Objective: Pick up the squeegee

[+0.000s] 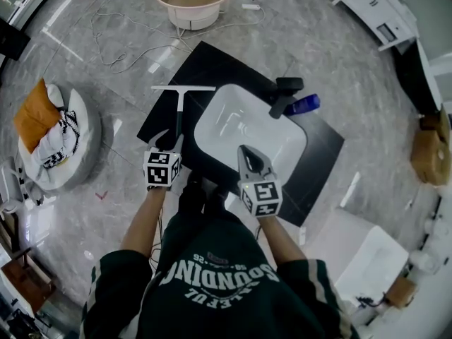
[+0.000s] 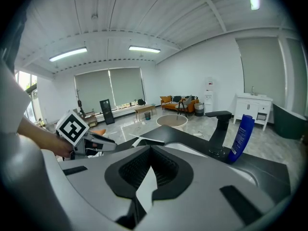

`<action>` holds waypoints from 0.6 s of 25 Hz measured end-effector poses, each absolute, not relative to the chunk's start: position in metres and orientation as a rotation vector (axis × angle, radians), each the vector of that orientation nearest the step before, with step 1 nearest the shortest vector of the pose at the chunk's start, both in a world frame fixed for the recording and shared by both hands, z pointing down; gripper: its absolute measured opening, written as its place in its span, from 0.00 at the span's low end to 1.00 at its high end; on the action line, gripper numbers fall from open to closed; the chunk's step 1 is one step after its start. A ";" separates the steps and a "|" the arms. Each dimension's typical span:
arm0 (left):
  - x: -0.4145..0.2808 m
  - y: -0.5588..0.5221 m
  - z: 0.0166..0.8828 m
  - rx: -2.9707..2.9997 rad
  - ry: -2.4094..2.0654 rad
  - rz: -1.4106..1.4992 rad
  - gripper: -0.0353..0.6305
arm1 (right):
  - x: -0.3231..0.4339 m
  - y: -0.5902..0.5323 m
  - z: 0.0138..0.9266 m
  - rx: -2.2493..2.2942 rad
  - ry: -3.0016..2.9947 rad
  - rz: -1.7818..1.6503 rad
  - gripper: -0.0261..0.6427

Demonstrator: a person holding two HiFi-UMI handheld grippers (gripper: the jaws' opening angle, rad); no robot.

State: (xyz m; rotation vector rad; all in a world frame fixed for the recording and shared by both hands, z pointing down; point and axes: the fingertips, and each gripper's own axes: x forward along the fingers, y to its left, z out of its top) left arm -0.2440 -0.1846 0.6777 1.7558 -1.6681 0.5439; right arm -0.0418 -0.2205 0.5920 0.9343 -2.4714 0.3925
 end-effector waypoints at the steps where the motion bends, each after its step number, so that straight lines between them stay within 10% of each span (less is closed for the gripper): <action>1: -0.245 -0.187 0.682 1.754 -1.660 0.555 0.23 | -0.040 -0.221 0.593 0.942 -2.466 0.397 0.04; 15: -0.263 -0.242 0.734 1.664 -1.587 0.648 0.23 | -0.019 -0.233 0.603 1.036 -2.404 0.447 0.04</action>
